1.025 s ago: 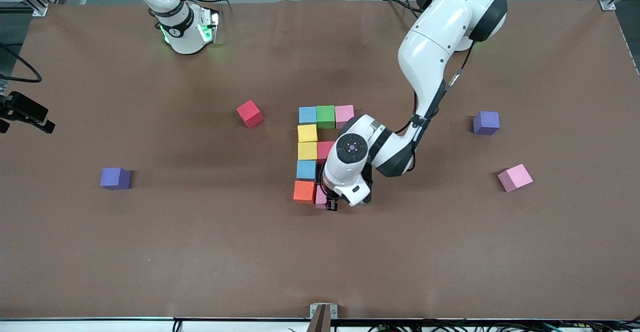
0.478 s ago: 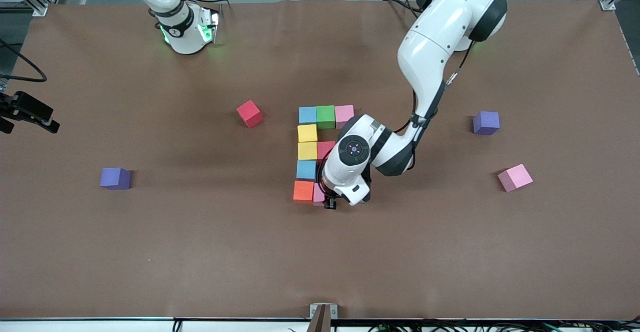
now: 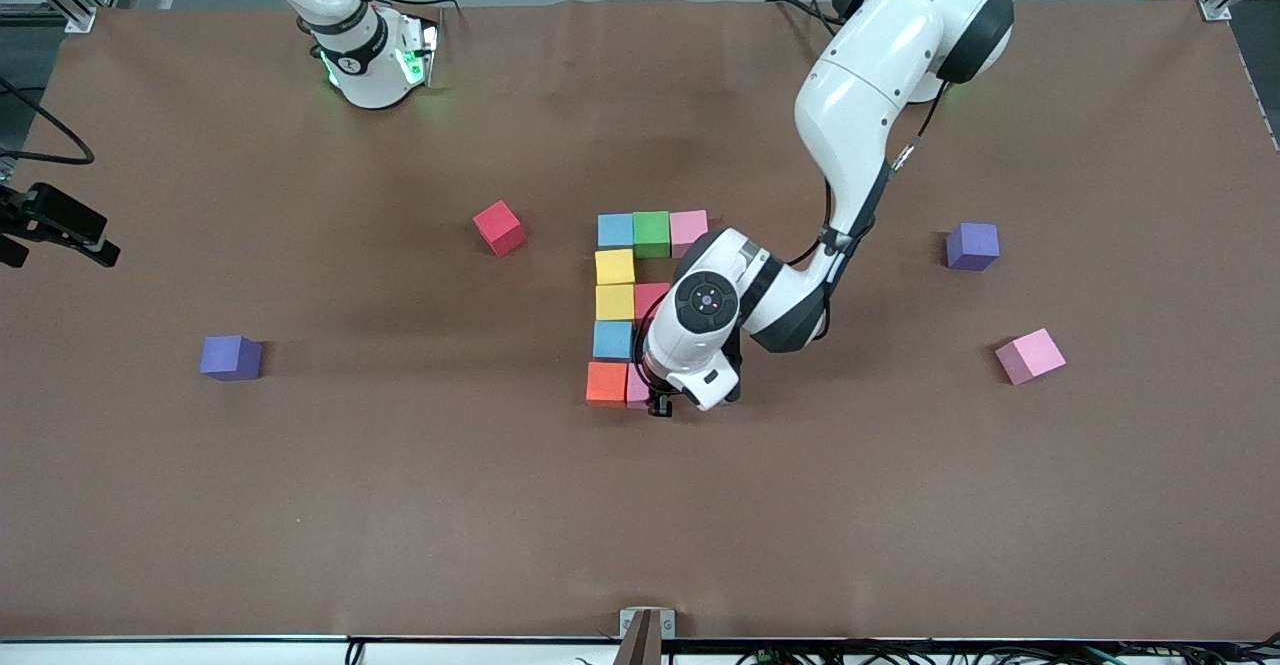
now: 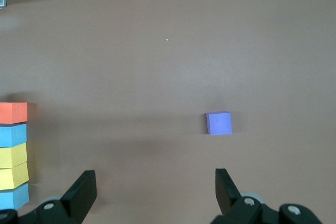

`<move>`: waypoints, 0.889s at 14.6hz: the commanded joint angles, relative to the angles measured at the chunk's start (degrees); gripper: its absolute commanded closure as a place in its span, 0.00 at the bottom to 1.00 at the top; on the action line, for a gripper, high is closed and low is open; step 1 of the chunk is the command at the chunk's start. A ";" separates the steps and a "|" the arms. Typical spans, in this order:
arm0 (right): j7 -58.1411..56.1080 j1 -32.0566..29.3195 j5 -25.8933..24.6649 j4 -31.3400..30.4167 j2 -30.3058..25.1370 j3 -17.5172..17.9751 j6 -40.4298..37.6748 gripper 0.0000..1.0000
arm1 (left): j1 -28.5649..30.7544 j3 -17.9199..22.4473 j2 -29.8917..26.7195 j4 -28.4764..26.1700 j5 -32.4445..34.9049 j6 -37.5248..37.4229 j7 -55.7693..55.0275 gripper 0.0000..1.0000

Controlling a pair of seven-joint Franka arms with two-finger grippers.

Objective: Arrange 11 blocks into digit 3
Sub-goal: 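Place the pink block beside the orange block with the left gripper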

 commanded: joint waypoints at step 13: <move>0.01 0.58 -0.88 -1.73 -1.53 0.03 0.84 0.00 | 2.29 1.08 -13.72 -0.29 -0.88 -10.49 16.48 0.00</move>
